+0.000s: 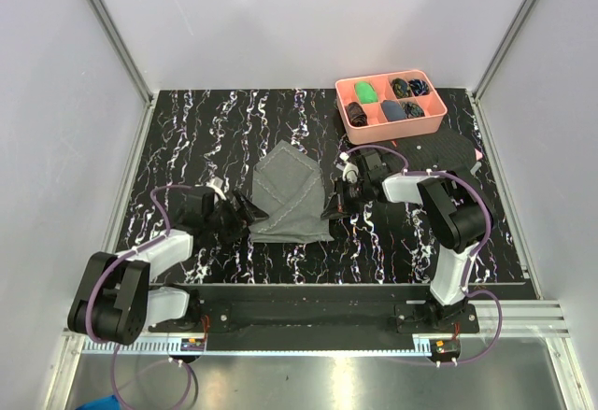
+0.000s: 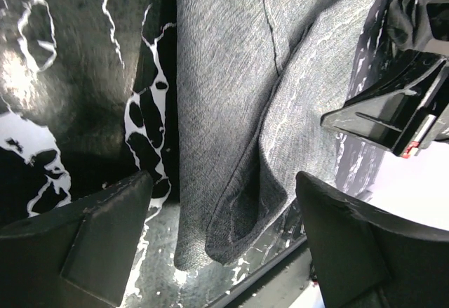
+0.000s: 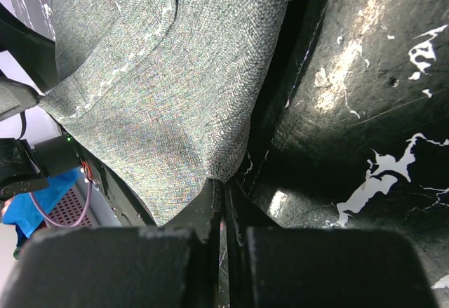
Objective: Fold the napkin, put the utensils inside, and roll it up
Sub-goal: Fold the napkin
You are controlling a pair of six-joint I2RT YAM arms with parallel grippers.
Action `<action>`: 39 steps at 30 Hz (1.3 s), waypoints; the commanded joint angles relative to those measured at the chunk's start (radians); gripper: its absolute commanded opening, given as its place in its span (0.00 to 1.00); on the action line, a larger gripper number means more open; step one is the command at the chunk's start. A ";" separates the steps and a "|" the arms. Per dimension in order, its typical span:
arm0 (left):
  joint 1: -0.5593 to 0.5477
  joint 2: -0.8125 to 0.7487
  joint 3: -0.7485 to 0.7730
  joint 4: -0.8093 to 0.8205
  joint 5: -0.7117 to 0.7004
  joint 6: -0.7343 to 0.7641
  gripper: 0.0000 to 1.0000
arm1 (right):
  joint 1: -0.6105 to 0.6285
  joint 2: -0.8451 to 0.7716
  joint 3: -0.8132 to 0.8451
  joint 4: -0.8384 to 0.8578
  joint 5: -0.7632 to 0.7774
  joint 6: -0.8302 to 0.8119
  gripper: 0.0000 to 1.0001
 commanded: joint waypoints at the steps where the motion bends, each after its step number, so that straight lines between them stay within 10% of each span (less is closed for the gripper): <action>1: -0.011 -0.019 -0.043 0.006 0.022 -0.033 0.88 | 0.005 -0.014 -0.014 -0.025 0.048 -0.009 0.00; 24: -0.017 0.016 -0.003 0.006 0.062 -0.030 0.15 | 0.005 -0.021 0.011 -0.028 0.065 -0.012 0.00; 32: -0.014 0.076 0.069 -0.026 0.112 0.009 0.00 | 0.007 -0.161 -0.013 -0.118 0.103 -0.044 0.61; 39: -0.007 0.102 0.098 -0.029 0.163 0.006 0.00 | 0.123 -0.378 -0.027 -0.262 0.235 -0.240 0.84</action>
